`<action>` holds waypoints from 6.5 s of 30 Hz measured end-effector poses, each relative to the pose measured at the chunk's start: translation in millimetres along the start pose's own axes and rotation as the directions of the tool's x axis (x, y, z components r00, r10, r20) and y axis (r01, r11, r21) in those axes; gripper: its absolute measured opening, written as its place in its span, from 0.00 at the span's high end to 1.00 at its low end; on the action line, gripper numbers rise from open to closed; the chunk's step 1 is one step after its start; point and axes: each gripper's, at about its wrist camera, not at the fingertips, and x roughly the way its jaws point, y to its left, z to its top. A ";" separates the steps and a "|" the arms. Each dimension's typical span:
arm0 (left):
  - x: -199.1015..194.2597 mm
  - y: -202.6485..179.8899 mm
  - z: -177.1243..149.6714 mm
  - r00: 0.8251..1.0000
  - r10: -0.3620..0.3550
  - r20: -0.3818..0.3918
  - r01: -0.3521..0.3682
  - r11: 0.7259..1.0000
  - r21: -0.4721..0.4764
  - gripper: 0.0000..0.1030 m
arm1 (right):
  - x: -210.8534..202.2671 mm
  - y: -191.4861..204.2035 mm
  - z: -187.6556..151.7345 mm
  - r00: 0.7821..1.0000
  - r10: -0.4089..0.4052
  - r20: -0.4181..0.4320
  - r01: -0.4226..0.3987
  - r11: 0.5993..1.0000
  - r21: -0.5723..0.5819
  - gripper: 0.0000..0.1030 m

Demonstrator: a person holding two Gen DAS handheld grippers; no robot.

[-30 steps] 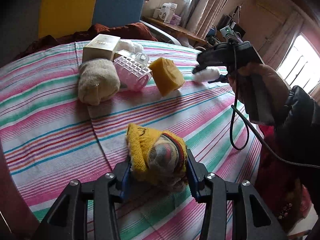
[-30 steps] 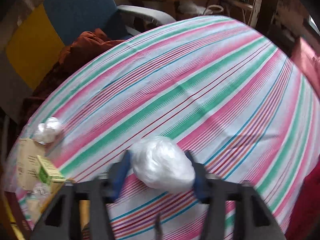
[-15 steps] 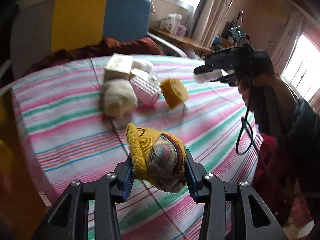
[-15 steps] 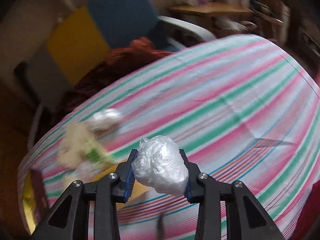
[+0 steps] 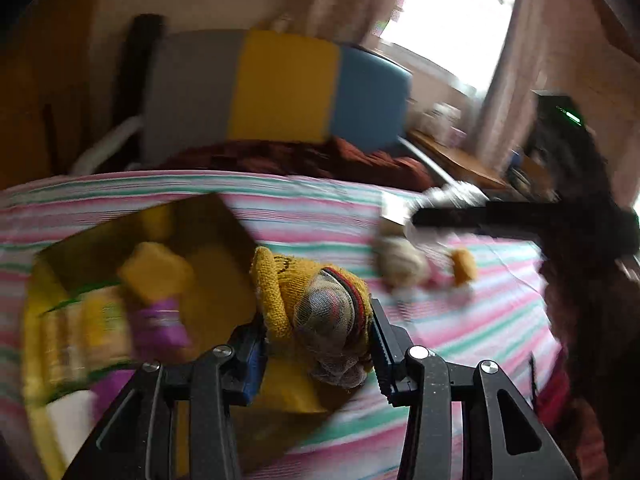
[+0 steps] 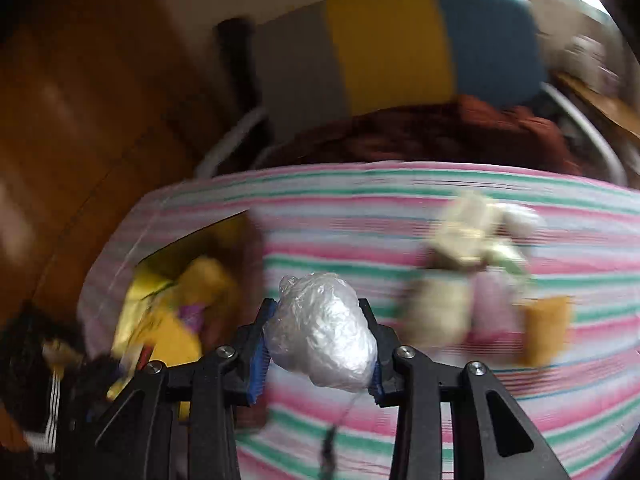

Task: Organize objects
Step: 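Carry the yellow toy and white bag to the gold tray and open both grippers, then move both grippers from the tray back toward the remaining items, then grasp the beige knitted sock with the left gripper while the right grasps the orange sponge, then carry the beige sock and orange sponge toward the gold tray with both grippers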

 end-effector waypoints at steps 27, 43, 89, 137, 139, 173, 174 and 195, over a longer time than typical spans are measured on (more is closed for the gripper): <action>-62.4 97.4 -43.7 0.942 0.331 0.046 -0.320 0.933 -0.164 0.18 | 26.1 138.0 -52.6 0.964 -0.261 0.044 0.263 0.927 -0.268 0.31; -64.2 69.6 -43.0 0.928 0.372 0.020 -0.369 0.925 -0.092 0.17 | 22.6 120.3 -68.3 0.945 -0.319 0.073 0.327 0.910 -0.254 0.31; 19.1 -69.3 -29.1 0.989 0.130 -0.070 -0.106 0.955 0.277 0.14 | -48.2 -184.9 -56.6 0.844 -0.517 -0.147 0.529 0.755 0.388 0.31; 228.9 -137.5 52.8 0.940 0.012 -0.341 0.029 0.993 0.114 0.13 | 4.8 -213.6 -39.7 0.895 -0.393 -0.212 0.439 0.863 0.250 0.45; 238.6 -134.5 51.0 0.930 -0.037 -0.366 0.069 0.995 0.075 0.24 | 2.4 -214.4 -39.3 0.896 -0.396 -0.200 0.438 0.863 0.251 0.49; 117.7 -151.7 -43.8 0.938 -0.085 -0.337 0.168 0.960 0.225 0.49 | -3.4 -217.7 -38.9 0.883 -0.434 -0.176 0.467 0.843 0.265 0.51; 115.3 -151.9 -45.9 0.937 -0.085 -0.339 0.168 0.960 0.224 0.49 | -3.9 -217.5 -38.6 0.882 -0.439 -0.172 0.471 0.842 0.264 0.51; 56.5 -161.2 -14.6 0.970 -0.159 -0.185 0.210 0.931 0.299 0.50 | -18.7 -212.1 -33.4 0.893 -0.440 -0.091 0.446 0.846 0.292 0.51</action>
